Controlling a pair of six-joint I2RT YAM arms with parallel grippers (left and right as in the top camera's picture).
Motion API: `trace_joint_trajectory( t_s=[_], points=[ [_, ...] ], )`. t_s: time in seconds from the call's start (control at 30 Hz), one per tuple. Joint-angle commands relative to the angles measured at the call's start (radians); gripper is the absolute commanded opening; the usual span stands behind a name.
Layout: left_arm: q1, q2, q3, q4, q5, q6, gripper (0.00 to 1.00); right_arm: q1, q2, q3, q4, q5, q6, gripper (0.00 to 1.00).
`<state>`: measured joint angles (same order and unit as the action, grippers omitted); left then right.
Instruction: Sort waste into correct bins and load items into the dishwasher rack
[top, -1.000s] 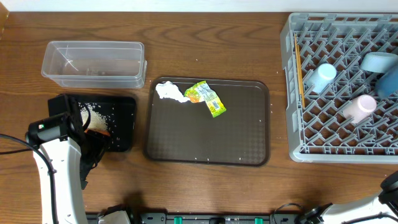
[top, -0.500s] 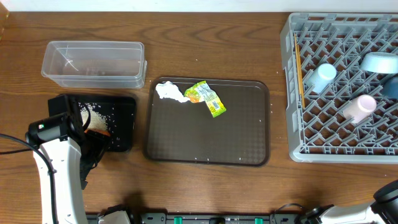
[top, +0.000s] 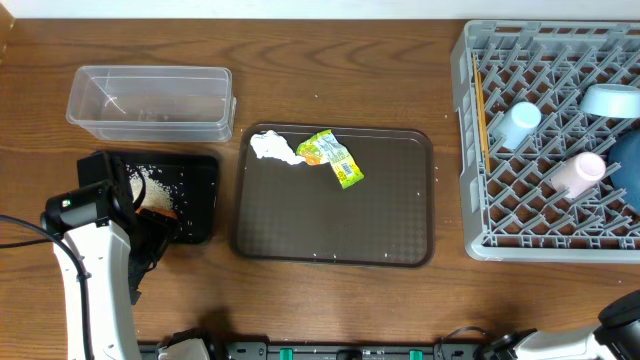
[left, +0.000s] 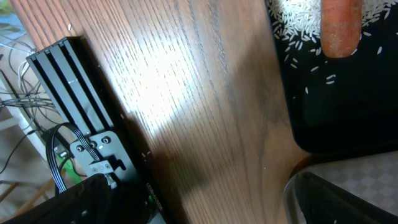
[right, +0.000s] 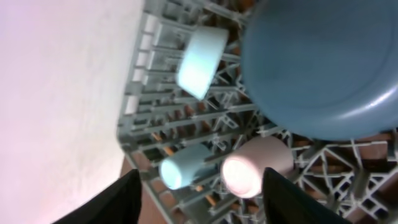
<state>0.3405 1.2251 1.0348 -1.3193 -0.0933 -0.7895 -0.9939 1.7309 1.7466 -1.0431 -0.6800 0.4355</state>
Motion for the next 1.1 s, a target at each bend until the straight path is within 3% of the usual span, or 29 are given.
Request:
trace_joint_trajectory(
  t_s=[0.0, 0.2, 0.33, 0.4, 0.5, 0.73, 0.9, 1.07],
  points=[
    [0.006, 0.003, 0.010, -0.004, -0.020, -0.017, 0.98, 0.035, -0.049, 0.091, -0.051, -0.037, -0.023, 0.72],
    [0.006, 0.003, 0.010, -0.004, -0.020, -0.017, 0.98, 0.209, -0.116, 0.099, -0.084, -0.301, -0.050, 0.88],
    [0.006, 0.003, 0.010, -0.004, -0.021, -0.017, 0.98, 0.420, -0.134, 0.099, -0.111, -0.317, -0.188, 0.99],
    [0.006, 0.003, 0.010, -0.004, -0.021, -0.017, 0.98, 0.554, -0.132, 0.097, -0.126, -0.287, -0.298, 0.99],
    [0.006, 0.003, 0.010, -0.004, -0.020, -0.017, 0.98, 0.746, -0.124, 0.089, -0.144, -0.177, -0.385, 0.99],
    [0.006, 0.003, 0.010, -0.004, -0.020, -0.017, 0.98, 1.152, -0.049, 0.084, -0.098, 0.275, -0.387, 0.99],
    [0.006, 0.003, 0.010, -0.004, -0.021, -0.017, 0.98, 1.302, 0.027, 0.084, -0.051, 0.510, -0.319, 0.99],
    [0.006, 0.003, 0.010, -0.004, -0.020, -0.017, 0.98, 1.315, 0.089, 0.084, -0.053, 0.665, -0.186, 0.99]
  ],
)
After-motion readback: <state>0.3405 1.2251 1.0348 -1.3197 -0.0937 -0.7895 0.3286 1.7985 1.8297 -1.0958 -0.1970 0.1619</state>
